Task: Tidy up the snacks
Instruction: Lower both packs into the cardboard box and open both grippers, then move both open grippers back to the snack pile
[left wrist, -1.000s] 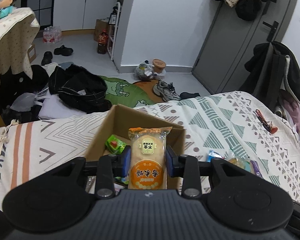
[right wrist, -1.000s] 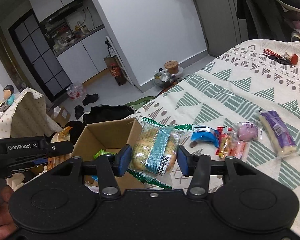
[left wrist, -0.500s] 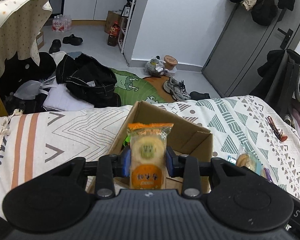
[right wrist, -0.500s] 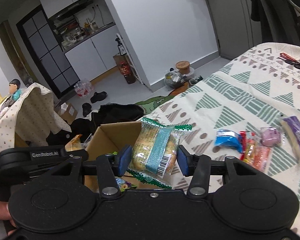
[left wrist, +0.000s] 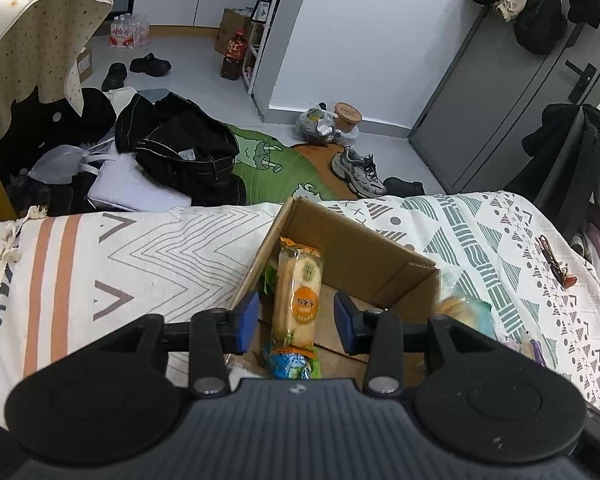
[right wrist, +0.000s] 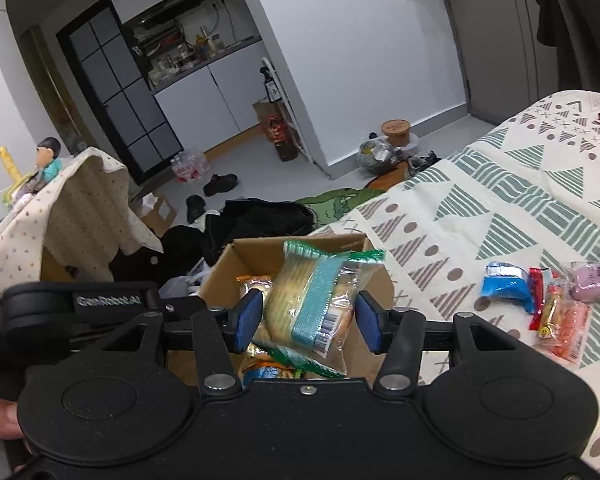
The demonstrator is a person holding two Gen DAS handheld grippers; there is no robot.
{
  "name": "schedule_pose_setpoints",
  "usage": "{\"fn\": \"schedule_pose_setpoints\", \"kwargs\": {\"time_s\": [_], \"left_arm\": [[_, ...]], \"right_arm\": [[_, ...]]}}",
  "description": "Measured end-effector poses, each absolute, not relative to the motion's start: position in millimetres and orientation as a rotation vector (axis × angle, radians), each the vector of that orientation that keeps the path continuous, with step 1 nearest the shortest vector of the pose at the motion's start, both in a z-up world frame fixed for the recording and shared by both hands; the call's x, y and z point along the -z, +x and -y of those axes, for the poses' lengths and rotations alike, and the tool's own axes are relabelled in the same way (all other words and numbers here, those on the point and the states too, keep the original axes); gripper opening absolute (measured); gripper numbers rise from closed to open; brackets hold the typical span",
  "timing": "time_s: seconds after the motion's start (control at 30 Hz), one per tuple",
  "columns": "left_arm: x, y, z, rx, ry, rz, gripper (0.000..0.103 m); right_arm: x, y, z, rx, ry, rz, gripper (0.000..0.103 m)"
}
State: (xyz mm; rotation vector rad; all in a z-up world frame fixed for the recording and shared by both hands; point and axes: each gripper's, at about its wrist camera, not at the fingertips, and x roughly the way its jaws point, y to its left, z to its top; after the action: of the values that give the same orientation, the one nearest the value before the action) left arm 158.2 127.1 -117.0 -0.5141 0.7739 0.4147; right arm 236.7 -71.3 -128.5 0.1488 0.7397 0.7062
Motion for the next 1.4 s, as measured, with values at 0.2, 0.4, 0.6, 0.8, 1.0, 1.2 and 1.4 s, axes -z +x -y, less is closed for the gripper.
{"fn": "schedule_pose_setpoints", "kwargs": {"time_s": [0.2,0.4,0.6,0.8,1.0,1.2,1.4], "left_arm": [[113,154,-120,-0.432,-0.493,-0.781,0.060],[105,151,-105,-0.462,-0.443,-0.787,0.081],[101,151,-85,-0.428,-0.419,-0.804,0.086],[95,153,-60,-0.396,-0.386,-0.802,0.091],[89,156,-39,-0.372,-0.359,-0.789,0.091],[87,161,-24,-0.361,-0.348,-0.784,0.092],[87,172,-5,-0.344,-0.337,-0.770,0.092]], "right_arm": [[118,234,90,-0.674,0.182,-0.724,0.059],[109,234,115,-0.627,0.199,-0.716,0.067],[102,229,145,-0.583,0.190,-0.698,0.079],[96,225,169,-0.552,0.183,-0.698,0.090],[88,222,194,-0.538,0.182,-0.674,0.099],[91,227,220,-0.487,0.208,-0.680,0.099],[93,227,242,-0.484,0.198,-0.677,0.101]]}}
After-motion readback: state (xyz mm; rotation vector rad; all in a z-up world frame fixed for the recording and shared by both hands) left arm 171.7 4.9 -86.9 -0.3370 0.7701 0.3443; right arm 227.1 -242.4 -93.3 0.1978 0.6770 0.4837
